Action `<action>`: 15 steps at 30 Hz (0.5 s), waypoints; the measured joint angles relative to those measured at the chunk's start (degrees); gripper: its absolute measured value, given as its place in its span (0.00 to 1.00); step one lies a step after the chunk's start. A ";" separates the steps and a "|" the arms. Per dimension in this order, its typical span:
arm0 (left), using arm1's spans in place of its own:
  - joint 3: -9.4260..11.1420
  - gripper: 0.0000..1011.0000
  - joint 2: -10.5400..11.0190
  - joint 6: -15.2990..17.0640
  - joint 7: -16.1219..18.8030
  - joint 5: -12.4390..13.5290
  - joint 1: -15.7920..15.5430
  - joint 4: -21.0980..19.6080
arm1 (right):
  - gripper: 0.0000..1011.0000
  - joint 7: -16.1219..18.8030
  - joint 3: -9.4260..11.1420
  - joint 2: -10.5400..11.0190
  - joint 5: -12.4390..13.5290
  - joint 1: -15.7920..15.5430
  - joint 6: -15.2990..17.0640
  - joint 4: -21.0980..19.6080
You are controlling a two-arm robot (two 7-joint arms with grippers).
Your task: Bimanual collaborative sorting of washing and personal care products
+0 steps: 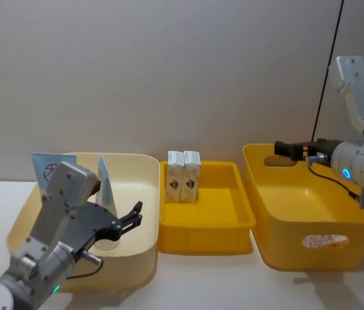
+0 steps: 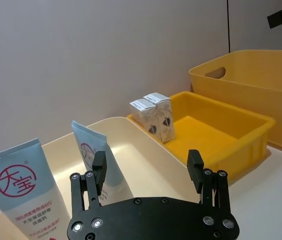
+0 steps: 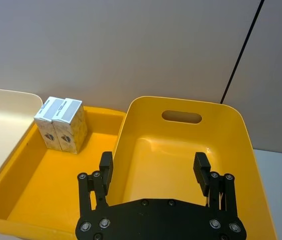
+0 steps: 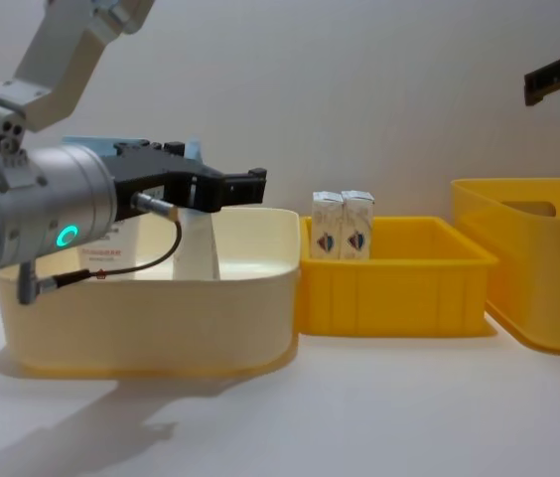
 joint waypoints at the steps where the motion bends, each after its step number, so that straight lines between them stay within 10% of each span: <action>1: -0.08 0.99 -0.31 0.38 -0.30 -0.24 -0.50 0.51 | 0.99 0.00 0.00 0.00 0.00 0.00 0.00 0.00; 15: -1.47 0.99 -3.07 2.41 0.36 -1.11 -2.41 3.23 | 0.99 0.06 0.00 -0.02 0.00 0.00 0.07 0.06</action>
